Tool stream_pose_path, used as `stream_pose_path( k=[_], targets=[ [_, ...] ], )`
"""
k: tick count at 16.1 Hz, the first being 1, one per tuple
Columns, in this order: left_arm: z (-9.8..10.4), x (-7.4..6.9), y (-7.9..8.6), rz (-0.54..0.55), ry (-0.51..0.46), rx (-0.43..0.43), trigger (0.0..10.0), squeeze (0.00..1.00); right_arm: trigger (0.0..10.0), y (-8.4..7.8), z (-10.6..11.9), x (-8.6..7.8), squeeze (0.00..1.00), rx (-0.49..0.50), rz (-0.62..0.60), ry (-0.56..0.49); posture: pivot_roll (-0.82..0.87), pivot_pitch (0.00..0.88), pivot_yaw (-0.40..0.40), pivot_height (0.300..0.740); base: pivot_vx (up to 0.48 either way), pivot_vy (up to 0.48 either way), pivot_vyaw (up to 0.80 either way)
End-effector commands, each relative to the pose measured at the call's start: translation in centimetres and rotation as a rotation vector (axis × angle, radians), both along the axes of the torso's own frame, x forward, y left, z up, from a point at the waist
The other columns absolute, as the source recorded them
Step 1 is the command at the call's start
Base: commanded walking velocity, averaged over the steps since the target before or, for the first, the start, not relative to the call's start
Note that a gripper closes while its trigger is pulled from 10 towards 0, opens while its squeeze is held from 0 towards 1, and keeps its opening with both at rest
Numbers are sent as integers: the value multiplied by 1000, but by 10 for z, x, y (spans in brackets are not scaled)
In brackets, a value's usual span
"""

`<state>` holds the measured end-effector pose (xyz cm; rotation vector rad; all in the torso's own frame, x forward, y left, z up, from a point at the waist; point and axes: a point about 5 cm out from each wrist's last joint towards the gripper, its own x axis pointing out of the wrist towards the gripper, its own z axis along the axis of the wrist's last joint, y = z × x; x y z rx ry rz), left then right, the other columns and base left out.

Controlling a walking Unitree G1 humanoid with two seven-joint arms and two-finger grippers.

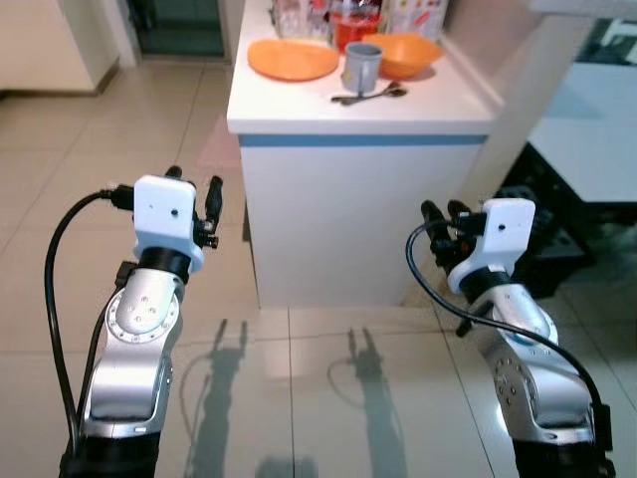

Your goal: Setting the table

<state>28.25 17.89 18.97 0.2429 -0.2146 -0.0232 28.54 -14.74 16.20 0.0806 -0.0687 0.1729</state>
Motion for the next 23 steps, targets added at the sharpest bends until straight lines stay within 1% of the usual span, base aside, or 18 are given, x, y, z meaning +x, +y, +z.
stream_pose_path(
  k=[1,23],
  targets=[
    [4,0,1,3,-7,9,10000,0,10000,1,5,0,0,-1,13,-18,72,0,-49,740,368,0,0],
    [2,4,7,-4,6,22,10000,0,10000,4,5,0,0,-8,36,-29,72,0,-51,740,382,0,0]
  ],
)
